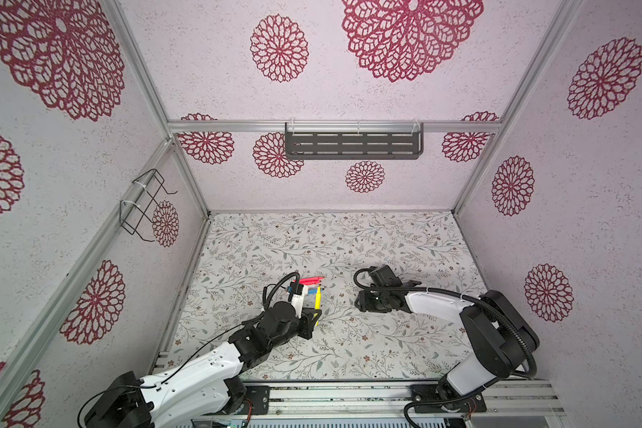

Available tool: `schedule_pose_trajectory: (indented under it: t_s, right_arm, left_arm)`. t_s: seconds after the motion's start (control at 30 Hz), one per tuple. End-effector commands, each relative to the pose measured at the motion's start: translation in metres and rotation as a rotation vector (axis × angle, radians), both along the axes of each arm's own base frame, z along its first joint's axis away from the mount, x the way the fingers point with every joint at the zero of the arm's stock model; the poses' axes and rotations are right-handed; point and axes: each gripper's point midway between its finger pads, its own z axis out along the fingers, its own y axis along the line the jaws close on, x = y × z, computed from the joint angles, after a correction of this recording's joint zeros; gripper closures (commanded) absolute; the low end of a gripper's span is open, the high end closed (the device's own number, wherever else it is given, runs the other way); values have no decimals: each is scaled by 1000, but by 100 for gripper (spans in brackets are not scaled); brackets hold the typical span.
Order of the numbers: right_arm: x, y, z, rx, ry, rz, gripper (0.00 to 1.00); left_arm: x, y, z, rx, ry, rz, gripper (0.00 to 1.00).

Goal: Insert the pens into the pen caps

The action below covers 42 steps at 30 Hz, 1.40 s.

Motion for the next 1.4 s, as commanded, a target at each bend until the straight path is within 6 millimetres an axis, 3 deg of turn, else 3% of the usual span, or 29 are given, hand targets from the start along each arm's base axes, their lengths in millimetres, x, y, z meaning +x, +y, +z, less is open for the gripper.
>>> schedule_pose_trajectory:
  t_s: [0.0, 0.23, 0.8, 1.13, 1.3, 1.37]
  right_arm:
    - [6, -9, 13, -43, -50, -43, 43]
    - [17, 0, 12, -64, -46, -14, 33]
    - [20, 40, 5, -44, -35, 89, 34]
    - [0, 70, 4, 27, -17, 170, 37]
    - [-8, 70, 3, 5, -8, 177, 38]
    - [-18, 60, 6, -25, -11, 153, 41]
  left_arm:
    - [1, 4, 0, -5, 1, 21, 100]
    - [0, 5, 1, -9, 1, 22, 100]
    - [-1, 12, 4, -13, -17, 42, 100]
    - [-1, 14, 4, -10, -21, 48, 100]
    - [-2, 15, 1, -8, -17, 50, 100]
    - [-1, 16, 2, -14, -20, 51, 100]
